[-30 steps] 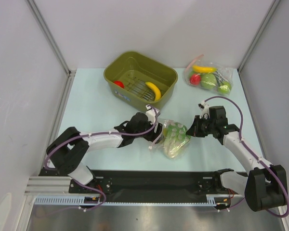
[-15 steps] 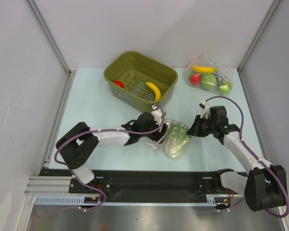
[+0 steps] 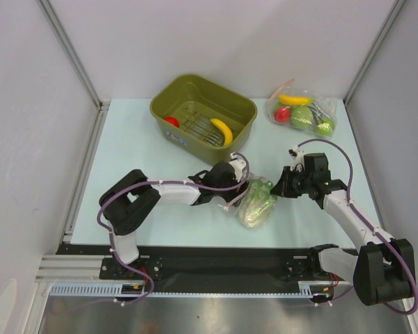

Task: Open the zip-top bag and remove the fake food

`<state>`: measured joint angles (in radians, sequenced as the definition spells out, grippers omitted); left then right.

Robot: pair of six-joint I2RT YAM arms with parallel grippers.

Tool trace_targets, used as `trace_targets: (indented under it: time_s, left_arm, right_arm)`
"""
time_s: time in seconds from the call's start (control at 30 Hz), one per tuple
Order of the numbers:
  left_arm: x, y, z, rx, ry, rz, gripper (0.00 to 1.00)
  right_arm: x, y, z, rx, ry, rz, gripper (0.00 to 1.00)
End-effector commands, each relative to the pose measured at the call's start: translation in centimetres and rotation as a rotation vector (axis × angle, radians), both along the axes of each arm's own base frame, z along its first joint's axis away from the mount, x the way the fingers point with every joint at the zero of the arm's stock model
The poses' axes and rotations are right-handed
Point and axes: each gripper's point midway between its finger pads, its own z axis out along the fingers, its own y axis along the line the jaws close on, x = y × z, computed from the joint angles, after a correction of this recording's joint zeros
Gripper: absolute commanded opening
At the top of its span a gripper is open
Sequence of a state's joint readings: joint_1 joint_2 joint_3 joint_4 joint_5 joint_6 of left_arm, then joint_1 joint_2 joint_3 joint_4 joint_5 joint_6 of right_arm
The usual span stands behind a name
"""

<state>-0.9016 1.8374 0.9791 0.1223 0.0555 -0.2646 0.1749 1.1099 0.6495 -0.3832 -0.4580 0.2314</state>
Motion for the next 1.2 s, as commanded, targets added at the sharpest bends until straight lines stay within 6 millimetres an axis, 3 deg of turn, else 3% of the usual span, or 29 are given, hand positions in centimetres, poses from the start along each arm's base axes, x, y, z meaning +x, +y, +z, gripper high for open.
trace_targets:
  time_s: [0.0,0.1,0.17,0.37,0.4,0.5,0.7,0.97,1.17]
  left_arm:
    - [-0.4,-0.6,-0.8,0.042,-0.001,-0.034,0.6]
    - [-0.9,0.1,-0.6,0.038,-0.001,-0.032,0.41]
    - [-1.1,0.8,0.6,0.025,-0.02,-0.018,0.39]
    - [-2.3,3.1,4.4,-0.054,-0.045,0.006,0.41]
    - [-2.5,3.2,5.9,-0.087,-0.061,0.009,0.42]
    - [-3.2,3.7,7.1,-0.112,-0.059,0.0,0.43]
    - [-4.2,4.8,8.1,-0.136,-0.05,0.0,0.45]
    - [-5.6,7.5,11.7,-0.187,-0.071,0.015,0.45]
    - [-6.9,10.0,12.2,-0.159,-0.05,0.046,0.46]
  right_arm:
    - [0.8,0.6,1.3,0.023,-0.044,0.023,0.0]
    - [1.0,0.2,1.3,0.014,-0.047,0.008,0.0]
    - [1.0,-0.3,1.3,-0.003,-0.046,-0.014,0.0]
    - [1.4,-1.4,1.1,-0.022,-0.036,-0.064,0.0]
    - [1.4,-1.6,1.1,-0.023,-0.035,-0.068,0.0]
    - [1.4,-1.7,0.9,-0.024,-0.024,-0.073,0.0]
    - [1.4,-1.9,1.0,-0.026,-0.026,-0.081,0.0]
    - [1.5,-1.9,1.0,-0.024,-0.026,-0.084,0.0]
    - [1.5,-1.9,0.9,-0.022,-0.025,-0.082,0.0]
